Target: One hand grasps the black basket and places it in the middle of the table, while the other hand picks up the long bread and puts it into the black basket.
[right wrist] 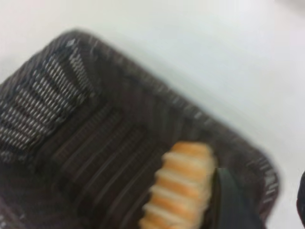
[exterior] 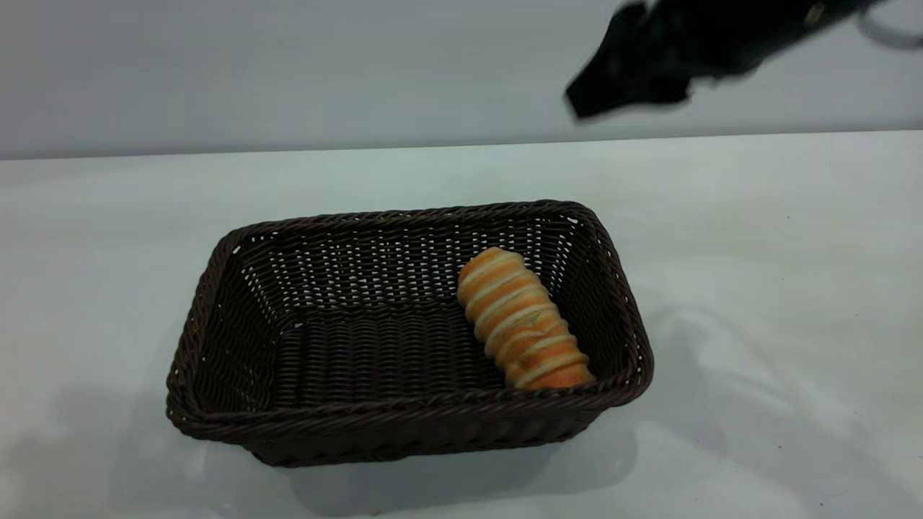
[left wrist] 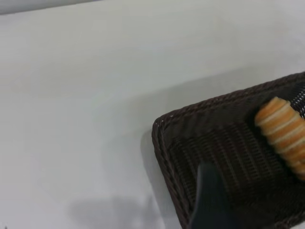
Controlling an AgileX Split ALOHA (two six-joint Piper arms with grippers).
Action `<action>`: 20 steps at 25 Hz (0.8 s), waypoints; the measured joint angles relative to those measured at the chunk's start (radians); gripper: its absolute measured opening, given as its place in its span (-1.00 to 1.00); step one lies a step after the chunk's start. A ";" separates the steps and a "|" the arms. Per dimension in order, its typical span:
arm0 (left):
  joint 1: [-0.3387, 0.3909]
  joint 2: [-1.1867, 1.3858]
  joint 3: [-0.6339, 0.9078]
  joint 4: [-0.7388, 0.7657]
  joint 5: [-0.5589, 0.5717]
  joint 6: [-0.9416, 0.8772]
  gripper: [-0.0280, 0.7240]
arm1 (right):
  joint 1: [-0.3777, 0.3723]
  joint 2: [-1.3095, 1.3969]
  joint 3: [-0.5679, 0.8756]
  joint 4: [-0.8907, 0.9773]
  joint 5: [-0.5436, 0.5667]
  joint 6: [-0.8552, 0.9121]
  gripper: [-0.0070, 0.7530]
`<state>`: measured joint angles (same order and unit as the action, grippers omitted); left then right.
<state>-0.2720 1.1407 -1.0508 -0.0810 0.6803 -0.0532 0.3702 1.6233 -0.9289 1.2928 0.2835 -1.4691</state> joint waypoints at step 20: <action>0.000 -0.315 0.010 0.001 0.208 0.026 0.52 | -0.194 -0.512 0.007 -0.940 0.544 0.946 -0.15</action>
<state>-0.2720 0.8255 -1.0408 -0.0802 0.8886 -0.0276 0.1765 1.1116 -0.9222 0.3525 0.8275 -0.5235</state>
